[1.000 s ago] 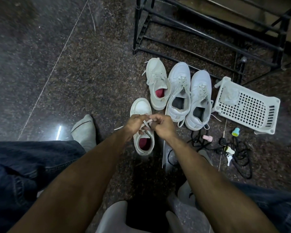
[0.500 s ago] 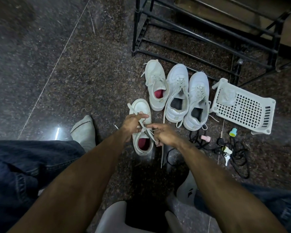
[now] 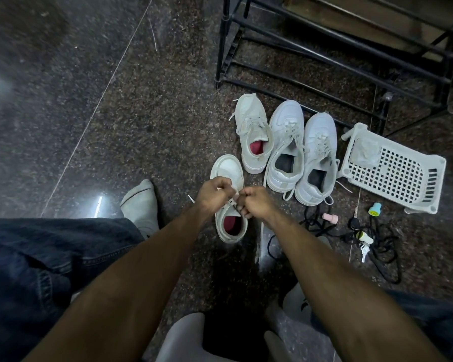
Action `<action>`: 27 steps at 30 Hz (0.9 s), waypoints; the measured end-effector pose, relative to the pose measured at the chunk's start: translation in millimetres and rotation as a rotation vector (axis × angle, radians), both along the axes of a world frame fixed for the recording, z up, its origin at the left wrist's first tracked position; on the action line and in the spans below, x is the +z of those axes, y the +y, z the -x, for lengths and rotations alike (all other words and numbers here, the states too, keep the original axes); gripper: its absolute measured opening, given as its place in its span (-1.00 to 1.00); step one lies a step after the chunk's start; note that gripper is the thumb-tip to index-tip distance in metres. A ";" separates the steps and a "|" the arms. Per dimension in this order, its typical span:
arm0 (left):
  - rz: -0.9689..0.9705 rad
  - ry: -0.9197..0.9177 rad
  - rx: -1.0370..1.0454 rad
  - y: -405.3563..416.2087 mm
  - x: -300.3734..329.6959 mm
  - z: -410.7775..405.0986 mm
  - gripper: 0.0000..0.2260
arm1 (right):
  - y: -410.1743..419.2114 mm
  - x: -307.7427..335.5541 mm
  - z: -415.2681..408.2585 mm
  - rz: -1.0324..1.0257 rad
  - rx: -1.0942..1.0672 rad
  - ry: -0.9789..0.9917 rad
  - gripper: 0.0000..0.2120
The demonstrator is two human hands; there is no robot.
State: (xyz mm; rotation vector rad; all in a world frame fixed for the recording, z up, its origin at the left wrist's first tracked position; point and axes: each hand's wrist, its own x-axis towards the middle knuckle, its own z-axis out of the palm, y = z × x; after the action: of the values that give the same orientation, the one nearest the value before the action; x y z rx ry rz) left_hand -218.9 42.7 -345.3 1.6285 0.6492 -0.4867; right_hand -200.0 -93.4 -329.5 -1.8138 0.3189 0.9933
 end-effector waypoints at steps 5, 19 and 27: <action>-0.348 -0.124 -0.419 12.3 -4.3 23.3 -0.90 | -2.6 0.2 3.2 -0.041 -0.116 0.062 -0.97; -0.667 -0.552 -0.734 17.3 7.8 15.1 -0.66 | 1.4 -4.7 -4.1 0.129 0.042 -0.131 -0.86; -0.420 -0.185 -0.495 19.1 7.8 4.0 -0.75 | -6.9 -12.2 7.0 0.136 0.268 -0.395 -0.87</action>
State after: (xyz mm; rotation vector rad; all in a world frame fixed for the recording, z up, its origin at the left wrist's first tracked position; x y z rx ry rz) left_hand -222.9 61.9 -337.5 2.2202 0.2064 -0.5705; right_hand -207.0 -100.3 -341.6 -2.1660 -0.1064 0.7801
